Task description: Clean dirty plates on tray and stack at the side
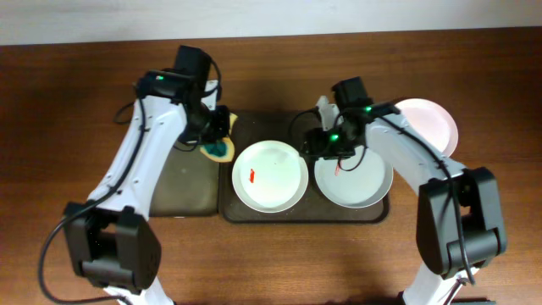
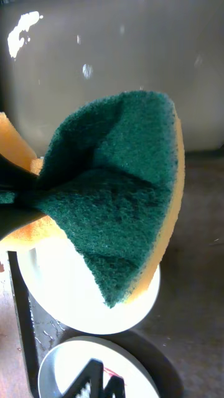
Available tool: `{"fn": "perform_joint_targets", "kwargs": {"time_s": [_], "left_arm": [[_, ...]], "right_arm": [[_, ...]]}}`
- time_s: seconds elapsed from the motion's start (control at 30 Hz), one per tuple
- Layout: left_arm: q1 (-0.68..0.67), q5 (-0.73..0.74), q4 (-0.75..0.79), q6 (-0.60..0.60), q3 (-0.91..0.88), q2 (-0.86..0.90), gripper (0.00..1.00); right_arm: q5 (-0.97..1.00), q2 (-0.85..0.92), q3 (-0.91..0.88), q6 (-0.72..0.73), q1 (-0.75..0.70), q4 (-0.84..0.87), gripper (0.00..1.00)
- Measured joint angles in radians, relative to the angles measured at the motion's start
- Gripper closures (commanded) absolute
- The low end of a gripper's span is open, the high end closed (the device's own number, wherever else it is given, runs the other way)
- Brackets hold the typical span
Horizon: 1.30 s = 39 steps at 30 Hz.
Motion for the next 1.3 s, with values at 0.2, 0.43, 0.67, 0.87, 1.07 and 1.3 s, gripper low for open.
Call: {"fn": "perform_joint_targets", "kwargs": {"time_s": [0.2,0.43,0.67,0.87,1.07,1.3], "left_arm": [[-0.061,0.009,0.027,-0.023,0.0,0.037,1.0],[-0.101,-0.009,0.05,-0.069,0.0,0.037,1.0],[-0.103,-0.04,0.088,-0.091,-0.042,0.05,1.0],[-0.103,-0.044,0.133,-0.092,-0.066,0.087,1.0],[-0.103,-0.04,0.181,-0.092,-0.069,0.128,1.0],[-0.139,-0.035,0.18,-0.092,-0.069,0.128,1.0]], "right_arm": [[-0.086,0.0,0.0,-0.064,-0.026,0.024,0.65],[0.073,0.002,-0.056,-0.079,0.056,0.105,0.63],[0.09,0.027,-0.067,-0.082,0.067,0.115,0.66],[0.047,0.098,-0.068,-0.082,0.068,0.195,0.84],[0.0,0.098,-0.068,-0.04,0.068,0.275,0.91],[0.016,0.099,-0.068,0.009,0.068,0.292,0.74]]}}
